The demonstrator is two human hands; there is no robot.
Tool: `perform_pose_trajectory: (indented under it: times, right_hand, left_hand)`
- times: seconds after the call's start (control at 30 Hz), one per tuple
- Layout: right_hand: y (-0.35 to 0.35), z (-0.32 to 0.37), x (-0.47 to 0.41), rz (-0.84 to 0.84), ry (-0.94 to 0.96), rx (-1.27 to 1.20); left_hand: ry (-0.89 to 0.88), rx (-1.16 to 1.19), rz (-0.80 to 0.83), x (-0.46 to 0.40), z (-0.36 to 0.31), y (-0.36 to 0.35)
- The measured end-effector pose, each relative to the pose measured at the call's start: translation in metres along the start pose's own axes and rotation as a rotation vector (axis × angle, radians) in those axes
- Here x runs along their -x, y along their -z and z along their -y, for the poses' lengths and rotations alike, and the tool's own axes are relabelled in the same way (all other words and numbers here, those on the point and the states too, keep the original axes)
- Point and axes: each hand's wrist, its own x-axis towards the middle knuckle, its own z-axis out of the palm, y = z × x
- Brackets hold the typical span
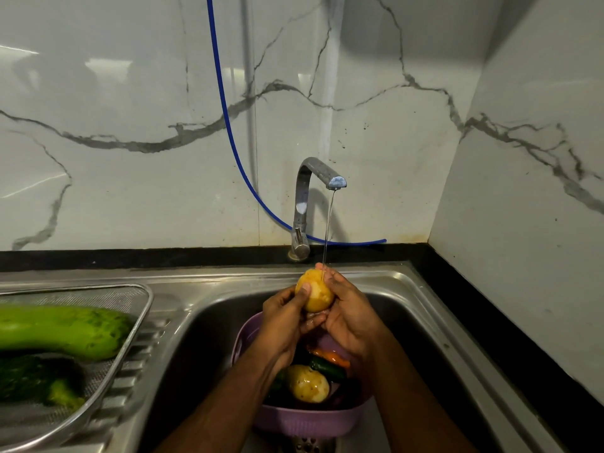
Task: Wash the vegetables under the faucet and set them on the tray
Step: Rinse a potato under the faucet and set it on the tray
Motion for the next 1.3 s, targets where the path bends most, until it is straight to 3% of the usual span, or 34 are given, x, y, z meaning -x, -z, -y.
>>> perform_pose_trajectory:
  times: [0.37,0.53,0.67,1.1,1.3]
  right_hand:
    - [-0.003,0.006,0.005,-0.131,0.052,0.071]
    - [-0.001,0.006,0.007,-0.176,0.113,0.316]
    - [-0.001,0.002,0.007,-0.156,0.141,0.376]
    - [-0.002,-0.010,-0.004,-0.183,0.120,0.358]
    - [0.002,-0.009,-0.006,-0.113,0.124,0.370]
  left_hand:
    - [-0.106,-0.037,-0.091,0.003,0.005,-0.006]
    - [-0.128,-0.026,-0.115,0.000,-0.003,-0.004]
    - [-0.158,-0.064,-0.150,0.000,-0.004,0.002]
    - [-0.294,-0.285,-0.009,0.001,0.002,0.004]
    - [-0.219,-0.171,-0.027,0.001,0.000,0.005]
